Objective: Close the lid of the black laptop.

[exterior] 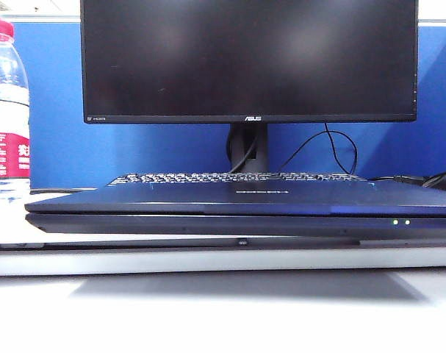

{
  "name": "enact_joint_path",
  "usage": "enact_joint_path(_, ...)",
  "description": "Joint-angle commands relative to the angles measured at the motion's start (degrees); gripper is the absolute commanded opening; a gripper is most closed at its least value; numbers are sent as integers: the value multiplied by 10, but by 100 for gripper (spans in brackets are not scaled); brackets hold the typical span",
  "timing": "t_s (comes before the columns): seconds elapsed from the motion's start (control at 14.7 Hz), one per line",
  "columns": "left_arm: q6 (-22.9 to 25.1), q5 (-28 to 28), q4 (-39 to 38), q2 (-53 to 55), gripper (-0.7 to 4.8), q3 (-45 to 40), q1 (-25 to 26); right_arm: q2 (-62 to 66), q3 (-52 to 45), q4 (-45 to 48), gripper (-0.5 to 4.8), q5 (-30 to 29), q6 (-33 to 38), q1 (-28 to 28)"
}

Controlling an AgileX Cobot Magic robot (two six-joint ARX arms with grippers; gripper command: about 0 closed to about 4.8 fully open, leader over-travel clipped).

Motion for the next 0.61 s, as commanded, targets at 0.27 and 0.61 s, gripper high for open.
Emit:
enact_joint_path(0.27,-32,245,119,-2,23,-100,330,-1,2,6,-6,1,3,0)
enact_joint_path(0.61,-48,235,224,-2,23,-217,412,-1,2,6,-6,0,3,0)
